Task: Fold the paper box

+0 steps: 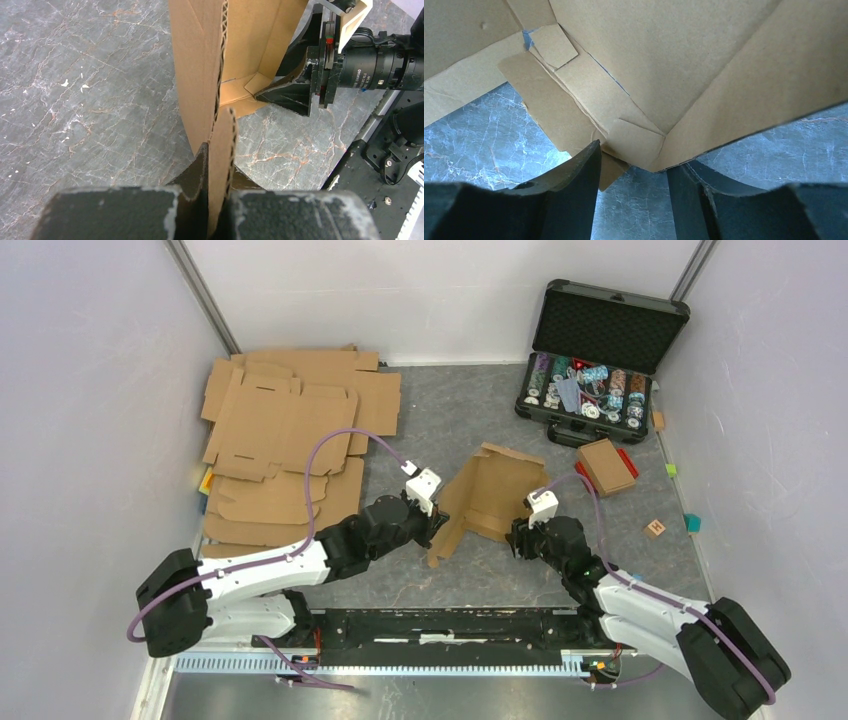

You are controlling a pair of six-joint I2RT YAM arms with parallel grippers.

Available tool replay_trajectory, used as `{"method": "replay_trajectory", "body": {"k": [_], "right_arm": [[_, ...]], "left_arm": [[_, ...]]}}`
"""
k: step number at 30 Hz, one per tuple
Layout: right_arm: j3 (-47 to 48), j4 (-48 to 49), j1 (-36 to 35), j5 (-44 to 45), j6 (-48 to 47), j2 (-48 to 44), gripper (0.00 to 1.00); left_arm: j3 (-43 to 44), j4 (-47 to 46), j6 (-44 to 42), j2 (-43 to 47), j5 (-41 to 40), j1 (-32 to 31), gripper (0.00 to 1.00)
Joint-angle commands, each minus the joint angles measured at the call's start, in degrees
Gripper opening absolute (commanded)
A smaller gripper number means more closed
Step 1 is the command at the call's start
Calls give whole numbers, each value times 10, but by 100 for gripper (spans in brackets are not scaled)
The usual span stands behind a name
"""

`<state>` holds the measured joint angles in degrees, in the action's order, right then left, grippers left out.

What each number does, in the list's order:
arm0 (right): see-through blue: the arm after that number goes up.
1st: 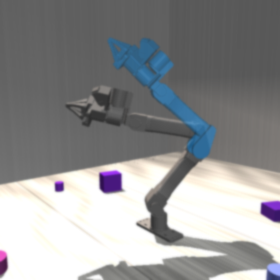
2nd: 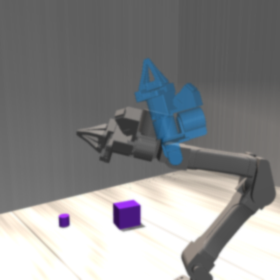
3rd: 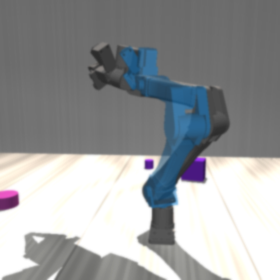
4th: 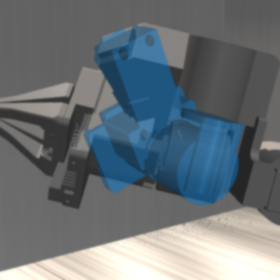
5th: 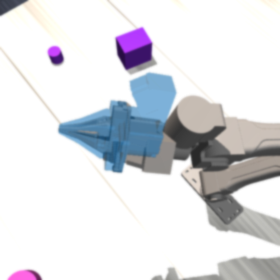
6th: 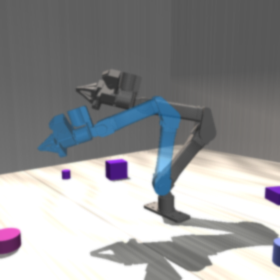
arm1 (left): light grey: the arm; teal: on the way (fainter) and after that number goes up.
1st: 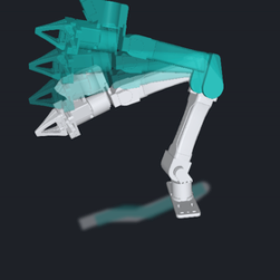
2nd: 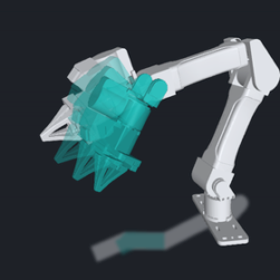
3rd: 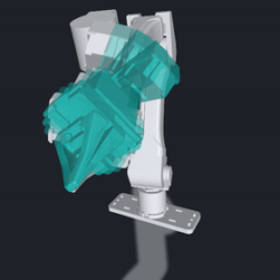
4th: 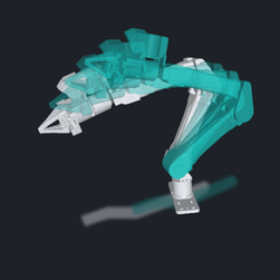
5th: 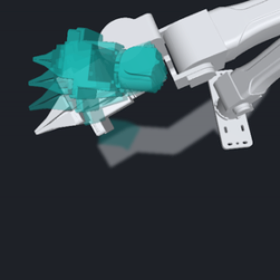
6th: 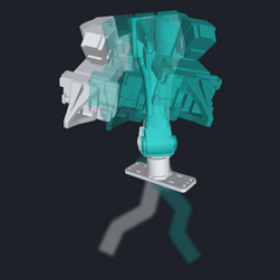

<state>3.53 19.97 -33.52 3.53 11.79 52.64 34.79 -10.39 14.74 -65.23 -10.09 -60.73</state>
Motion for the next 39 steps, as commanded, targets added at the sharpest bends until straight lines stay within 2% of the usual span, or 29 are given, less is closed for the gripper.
{"method": "replay_trajectory", "body": {"k": [1,9,13,23,27,39], "right_arm": [[9,46,-7,-18,26,8,54],[14,65,-10,9,52,15,47],[27,48,-22,53,50,24,56],[37,17,-29,126,34,-21,53],[41,17,-31,123,29,-26,60],[15,42,-31,113,15,-83,51]], "left_arm": [[14,0,25,-12,36,-5,4],[20,-6,27,-26,47,-10,4],[22,-11,28,-32,46,-13,4],[25,5,25,-28,15,-18,4],[27,10,26,-27,8,-19,3],[31,26,31,-25,-5,-19,4]]}}
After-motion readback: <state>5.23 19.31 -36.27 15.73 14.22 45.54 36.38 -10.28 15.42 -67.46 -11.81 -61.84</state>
